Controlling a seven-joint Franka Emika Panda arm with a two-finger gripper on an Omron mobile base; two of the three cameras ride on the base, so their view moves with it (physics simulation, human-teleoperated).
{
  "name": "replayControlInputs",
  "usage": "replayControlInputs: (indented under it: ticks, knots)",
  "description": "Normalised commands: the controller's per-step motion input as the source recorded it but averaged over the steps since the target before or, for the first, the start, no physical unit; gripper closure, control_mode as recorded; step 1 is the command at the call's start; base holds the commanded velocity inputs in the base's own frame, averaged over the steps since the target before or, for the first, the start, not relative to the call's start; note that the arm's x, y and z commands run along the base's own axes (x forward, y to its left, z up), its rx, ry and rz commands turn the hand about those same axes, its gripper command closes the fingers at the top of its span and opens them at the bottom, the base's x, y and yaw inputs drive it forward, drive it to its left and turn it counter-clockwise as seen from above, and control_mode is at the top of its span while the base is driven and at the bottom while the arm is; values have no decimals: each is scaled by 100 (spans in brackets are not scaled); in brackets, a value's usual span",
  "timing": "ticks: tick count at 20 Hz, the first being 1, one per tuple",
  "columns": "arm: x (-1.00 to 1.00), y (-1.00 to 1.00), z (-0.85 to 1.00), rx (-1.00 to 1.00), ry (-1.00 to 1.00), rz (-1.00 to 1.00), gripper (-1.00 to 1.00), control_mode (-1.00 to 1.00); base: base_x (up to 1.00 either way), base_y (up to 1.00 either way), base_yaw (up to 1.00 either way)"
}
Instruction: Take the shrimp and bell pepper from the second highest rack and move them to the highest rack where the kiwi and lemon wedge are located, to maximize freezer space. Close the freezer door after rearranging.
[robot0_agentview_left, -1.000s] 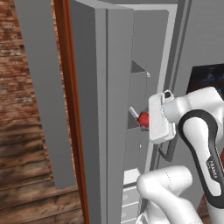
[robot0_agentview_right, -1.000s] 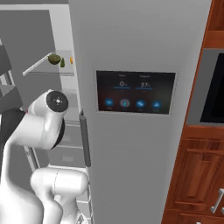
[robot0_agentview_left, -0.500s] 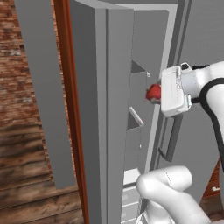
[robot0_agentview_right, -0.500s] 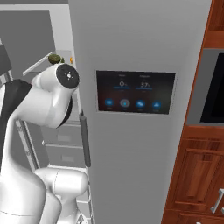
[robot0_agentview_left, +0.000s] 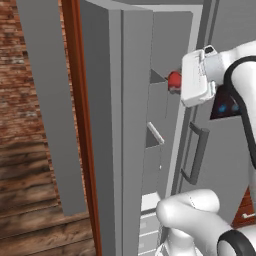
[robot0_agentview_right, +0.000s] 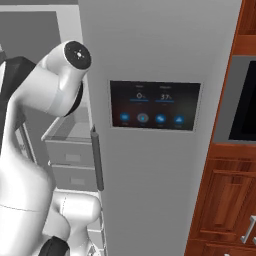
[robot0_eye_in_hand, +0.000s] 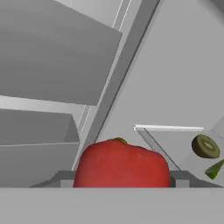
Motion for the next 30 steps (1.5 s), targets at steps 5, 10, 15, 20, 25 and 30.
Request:
replayControlInputs:
  ticks: [5,10,15,20,25,30]
  knots:
    - [74,16,1,0,-6,0,100,-100,0,0,0]
    - [58,16,0,0,-2,-3,100,-100,0,0,0]
    - [42,28,-5,0,0,-5,100,-100,0,0,0]
    - [30,33,-12,-1,0,-7,100,-100,0,0,0]
    - [33,3,-15,0,0,-5,100,-100,0,0,0]
    - [10,0,-8,0,0,-2,100,-100,0,0,0]
